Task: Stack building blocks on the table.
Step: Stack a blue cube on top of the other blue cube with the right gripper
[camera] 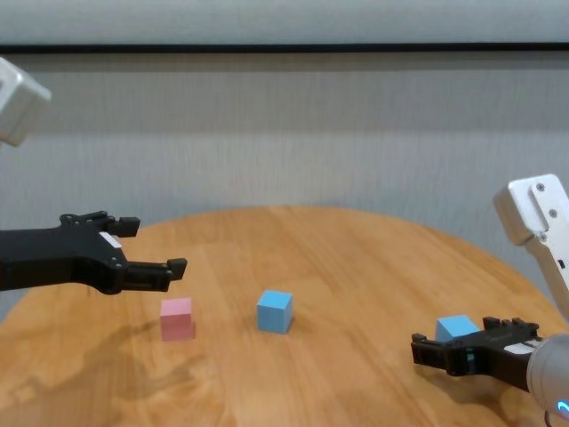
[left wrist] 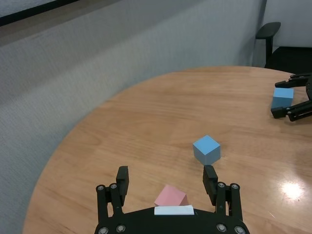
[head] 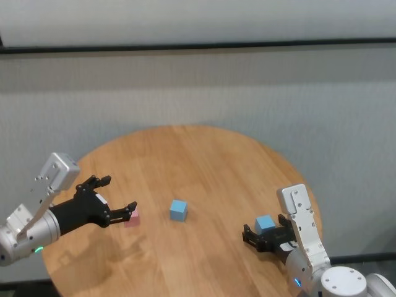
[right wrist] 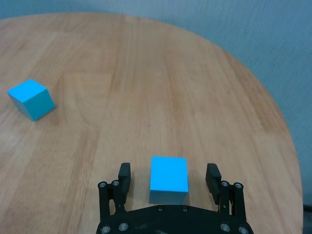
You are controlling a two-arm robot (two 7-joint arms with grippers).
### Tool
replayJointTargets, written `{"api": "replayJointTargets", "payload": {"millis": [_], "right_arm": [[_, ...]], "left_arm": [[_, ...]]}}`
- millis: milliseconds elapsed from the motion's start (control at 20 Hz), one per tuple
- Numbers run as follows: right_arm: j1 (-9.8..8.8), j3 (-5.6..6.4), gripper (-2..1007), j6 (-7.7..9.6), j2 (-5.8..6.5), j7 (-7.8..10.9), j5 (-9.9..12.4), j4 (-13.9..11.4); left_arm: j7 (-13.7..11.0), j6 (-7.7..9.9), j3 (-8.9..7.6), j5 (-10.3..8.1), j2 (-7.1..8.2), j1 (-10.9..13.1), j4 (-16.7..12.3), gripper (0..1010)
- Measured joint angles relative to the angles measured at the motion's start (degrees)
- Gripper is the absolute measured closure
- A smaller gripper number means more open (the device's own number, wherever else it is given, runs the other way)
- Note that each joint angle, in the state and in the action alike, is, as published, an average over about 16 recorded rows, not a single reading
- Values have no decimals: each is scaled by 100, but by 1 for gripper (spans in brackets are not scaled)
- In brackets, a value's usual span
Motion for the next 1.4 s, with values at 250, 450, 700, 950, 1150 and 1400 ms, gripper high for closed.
{"api": "replayJointTargets", "payload": {"millis": [250, 450, 700, 950, 1150, 1400], "right_arm": [[-3, 36, 141, -3, -26, 21, -57, 13], [-6, 65, 251, 1, -45, 50, -101, 20], [-19, 107, 413, 7, -72, 87, -155, 16], [-34, 152, 539, 5, -99, 126, -211, 6], [-47, 196, 606, -27, -108, 188, -251, -51], [-31, 245, 635, -175, -69, 393, -282, -177]], "left_arm": [[0, 0, 0, 0, 0, 0, 0, 10], [0, 0, 0, 0, 0, 0, 0, 10], [0, 0, 0, 0, 0, 0, 0, 10], [0, 0, 0, 0, 0, 0, 0, 10], [0, 0, 0, 0, 0, 0, 0, 10], [0, 0, 0, 0, 0, 0, 0, 10]]}}
